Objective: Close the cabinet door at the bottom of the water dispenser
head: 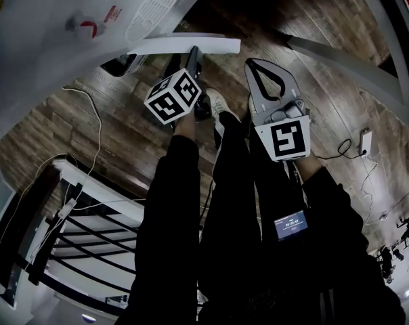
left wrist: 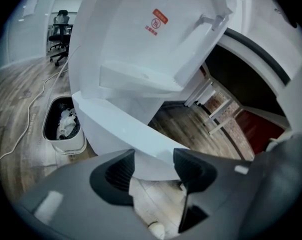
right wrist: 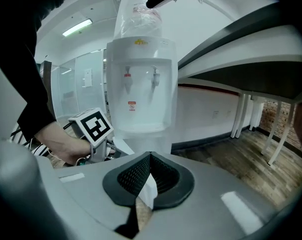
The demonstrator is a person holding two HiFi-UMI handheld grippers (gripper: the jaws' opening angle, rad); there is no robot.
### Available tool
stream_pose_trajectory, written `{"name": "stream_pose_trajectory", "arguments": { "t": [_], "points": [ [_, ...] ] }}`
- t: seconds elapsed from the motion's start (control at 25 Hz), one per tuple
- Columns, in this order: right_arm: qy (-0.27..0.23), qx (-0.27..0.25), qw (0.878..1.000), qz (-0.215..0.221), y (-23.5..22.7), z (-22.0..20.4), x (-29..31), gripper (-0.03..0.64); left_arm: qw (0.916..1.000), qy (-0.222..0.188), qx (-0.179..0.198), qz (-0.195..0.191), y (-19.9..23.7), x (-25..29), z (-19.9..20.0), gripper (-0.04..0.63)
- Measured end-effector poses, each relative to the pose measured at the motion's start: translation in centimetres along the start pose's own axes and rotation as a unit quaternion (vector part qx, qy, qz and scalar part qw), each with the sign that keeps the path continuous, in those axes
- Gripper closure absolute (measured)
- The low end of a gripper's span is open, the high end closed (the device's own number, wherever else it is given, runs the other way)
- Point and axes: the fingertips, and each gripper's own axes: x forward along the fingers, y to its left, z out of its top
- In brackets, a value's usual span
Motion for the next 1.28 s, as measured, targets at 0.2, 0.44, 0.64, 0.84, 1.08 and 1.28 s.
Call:
{"name": "stream_pose_trajectory", "arguments": {
  "t": [0.2,0.44,0.64,0.84,1.08,1.28],
  "points": [
    [0.006,0.005,1.0,0.002,0.1,0.3,0.4,0.617,0.9994,-0.017,-0.026,0.018,-0.9,2.3,2.5,0.377],
    [0.001,0.036,0.999,-0.02,-1.0,-0.5,1.0,0.617,0.9993,-0.018,0.027,0.02,-1.5,5.3,5.0,0.393],
    [0.014,0.025,0.999,-0.023,-1.5,-1.0,1.5,0.617,0.9979,-0.005,0.06,0.022,-0.8,7.2,5.5,0.399],
    [-0.009,0.043,0.999,-0.031,-2.9,-0.1,2.0,0.617,0.9964,-0.016,0.079,0.025,-0.4,8.3,7.1,0.405],
    [-0.009,0.039,0.999,-0.037,-3.5,0.1,2.8,0.617,0.9955,-0.03,0.083,0.035,0.5,8.9,8.7,0.422],
    [0.001,0.04,0.999,-0.029,-2.7,-0.3,3.0,0.617,0.9971,-0.009,0.07,0.029,1.2,7.8,7.1,0.485]
  ]
}}
